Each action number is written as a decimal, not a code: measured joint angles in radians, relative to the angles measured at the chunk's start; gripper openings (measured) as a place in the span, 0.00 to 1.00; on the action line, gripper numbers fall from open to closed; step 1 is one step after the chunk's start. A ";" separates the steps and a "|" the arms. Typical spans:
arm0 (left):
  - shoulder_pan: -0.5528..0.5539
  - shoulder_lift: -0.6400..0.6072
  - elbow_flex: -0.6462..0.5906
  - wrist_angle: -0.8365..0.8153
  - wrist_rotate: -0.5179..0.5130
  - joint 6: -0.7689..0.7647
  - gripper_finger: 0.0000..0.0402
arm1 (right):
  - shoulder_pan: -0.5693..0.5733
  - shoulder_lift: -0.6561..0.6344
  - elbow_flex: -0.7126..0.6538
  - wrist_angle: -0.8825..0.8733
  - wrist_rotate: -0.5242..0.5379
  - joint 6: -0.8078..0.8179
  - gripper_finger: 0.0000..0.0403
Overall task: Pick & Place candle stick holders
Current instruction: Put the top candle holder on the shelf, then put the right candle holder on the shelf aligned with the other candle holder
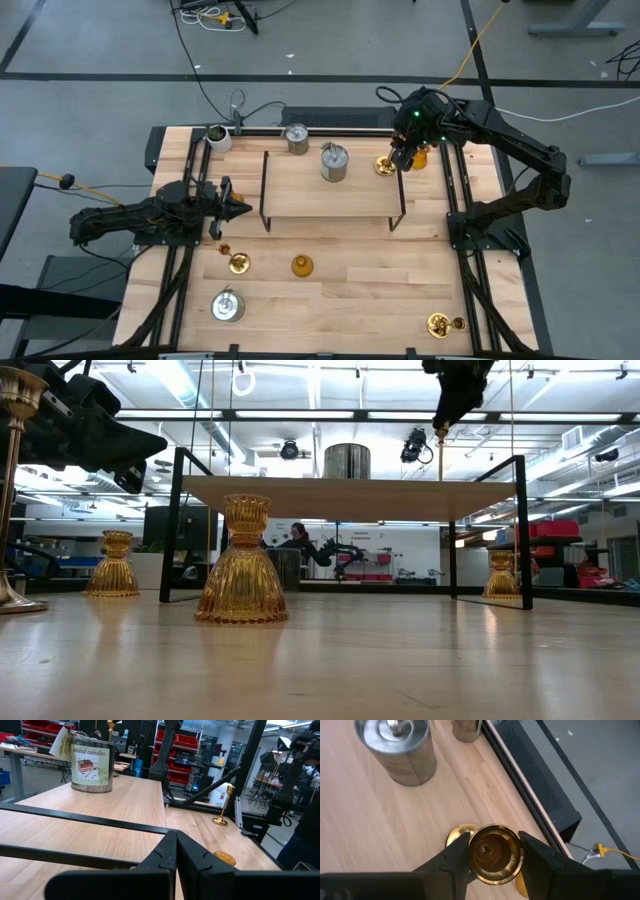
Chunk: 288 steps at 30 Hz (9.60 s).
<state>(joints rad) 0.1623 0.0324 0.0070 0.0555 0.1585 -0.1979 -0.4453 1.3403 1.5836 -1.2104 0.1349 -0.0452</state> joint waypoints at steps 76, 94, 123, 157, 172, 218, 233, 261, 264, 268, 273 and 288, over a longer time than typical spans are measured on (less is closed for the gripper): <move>0.000 0.000 0.000 0.000 0.000 0.000 0.02 | -0.013 -0.006 -0.005 0.006 0.004 -0.016 0.70; 0.000 0.000 0.000 0.000 0.000 0.000 0.02 | -0.013 -0.109 -0.005 -0.029 0.006 -0.007 0.87; 0.000 0.000 0.000 0.000 0.000 0.000 0.02 | -0.207 -0.149 -0.187 -0.135 0.037 0.084 0.88; 0.000 0.000 0.000 0.000 0.000 0.000 0.02 | -0.449 -0.149 -0.473 0.101 0.041 0.090 0.88; 0.000 0.000 0.000 0.000 0.000 0.000 0.02 | -0.471 -0.121 -0.535 0.186 0.033 0.162 0.88; 0.000 0.000 0.000 0.000 0.000 0.000 0.02 | -0.390 -0.279 -0.536 0.001 0.006 0.002 0.87; 0.000 0.000 0.000 0.000 0.000 0.000 0.02 | -0.296 -0.403 -0.536 -0.077 0.006 -0.016 0.87; 0.000 0.000 0.000 0.000 0.000 0.000 0.02 | 0.243 -0.586 -0.536 -0.176 -0.350 -0.032 0.87; 0.000 0.000 0.000 0.000 0.000 0.000 0.02 | 0.326 -0.586 -0.536 -0.174 -0.412 -0.020 0.87; 0.000 0.000 0.000 0.000 0.000 0.000 0.02 | 0.442 -0.586 -0.536 -0.173 -0.422 -0.016 0.87; 0.000 0.000 0.000 0.000 0.000 0.000 0.02 | 0.603 -0.576 -0.536 -0.151 -0.415 0.011 0.87; 0.000 0.000 0.000 0.000 0.000 0.000 0.02 | 0.961 -0.569 -0.536 -0.050 -0.415 -0.050 0.87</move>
<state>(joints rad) 0.1623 0.0325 0.0070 0.0555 0.1585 -0.1980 0.5160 0.7712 1.0481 -1.2601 -0.2806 -0.0952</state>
